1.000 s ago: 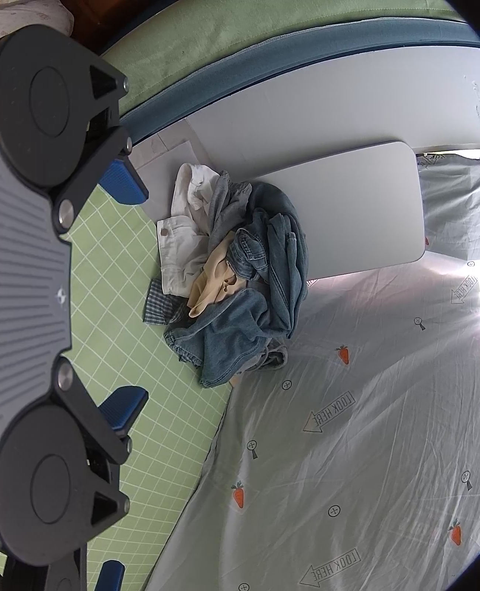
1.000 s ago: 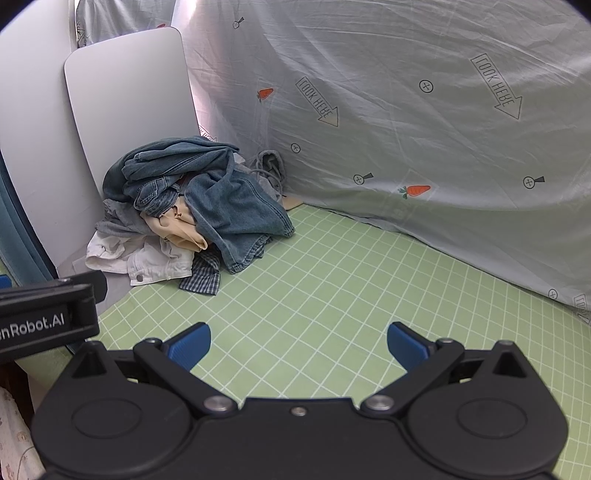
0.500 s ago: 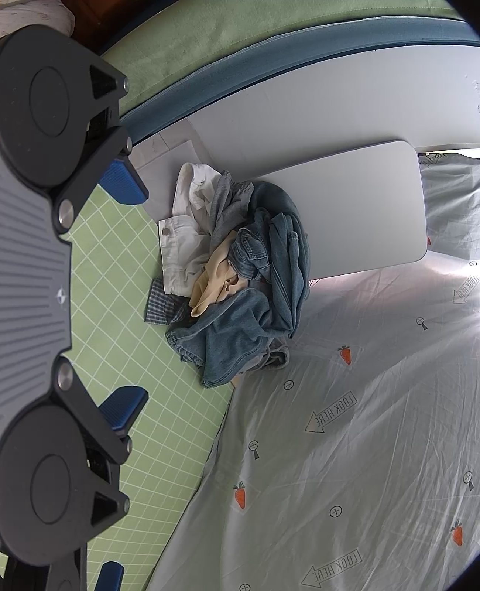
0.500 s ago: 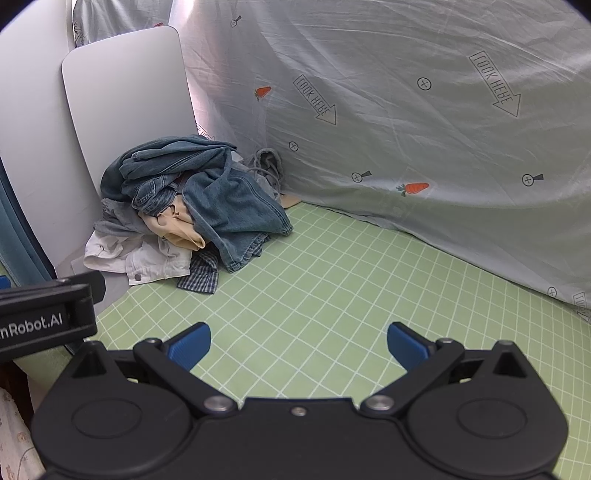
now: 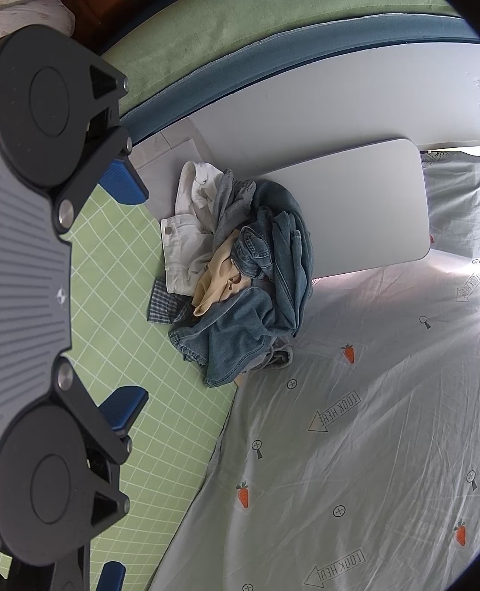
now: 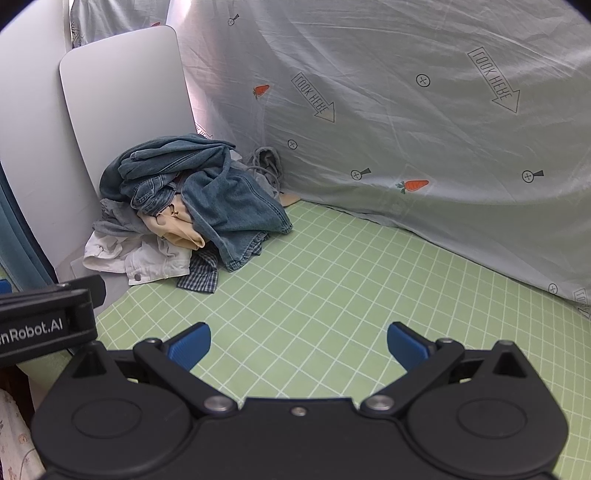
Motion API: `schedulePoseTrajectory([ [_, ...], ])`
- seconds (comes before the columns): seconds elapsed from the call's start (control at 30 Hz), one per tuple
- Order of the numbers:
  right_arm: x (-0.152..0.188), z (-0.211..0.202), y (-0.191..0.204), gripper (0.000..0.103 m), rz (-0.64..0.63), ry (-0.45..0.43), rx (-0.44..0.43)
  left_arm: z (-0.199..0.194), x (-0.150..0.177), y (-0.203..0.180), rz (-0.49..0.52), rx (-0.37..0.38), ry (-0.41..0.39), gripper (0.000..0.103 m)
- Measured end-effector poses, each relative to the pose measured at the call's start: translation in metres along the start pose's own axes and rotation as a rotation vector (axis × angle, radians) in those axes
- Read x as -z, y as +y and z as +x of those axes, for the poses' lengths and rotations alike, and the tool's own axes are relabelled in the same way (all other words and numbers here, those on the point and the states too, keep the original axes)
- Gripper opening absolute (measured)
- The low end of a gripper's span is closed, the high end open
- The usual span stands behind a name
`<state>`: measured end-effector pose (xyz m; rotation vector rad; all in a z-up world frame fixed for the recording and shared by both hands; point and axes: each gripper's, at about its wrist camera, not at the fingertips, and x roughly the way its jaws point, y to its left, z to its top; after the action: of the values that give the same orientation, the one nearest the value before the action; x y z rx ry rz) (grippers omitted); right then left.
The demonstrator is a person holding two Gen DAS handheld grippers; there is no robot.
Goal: Fold clothes
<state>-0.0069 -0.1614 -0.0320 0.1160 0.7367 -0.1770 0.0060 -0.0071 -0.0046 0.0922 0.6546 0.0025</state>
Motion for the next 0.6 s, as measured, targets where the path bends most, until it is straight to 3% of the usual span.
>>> schedulePoseTrajectory([
  [0.6,-0.0010,0.0071,0.0022,0.103,0.006,0.010,0.012,0.0086,-0.0010,0.0007,0.004,0.009,0.017,0.103],
])
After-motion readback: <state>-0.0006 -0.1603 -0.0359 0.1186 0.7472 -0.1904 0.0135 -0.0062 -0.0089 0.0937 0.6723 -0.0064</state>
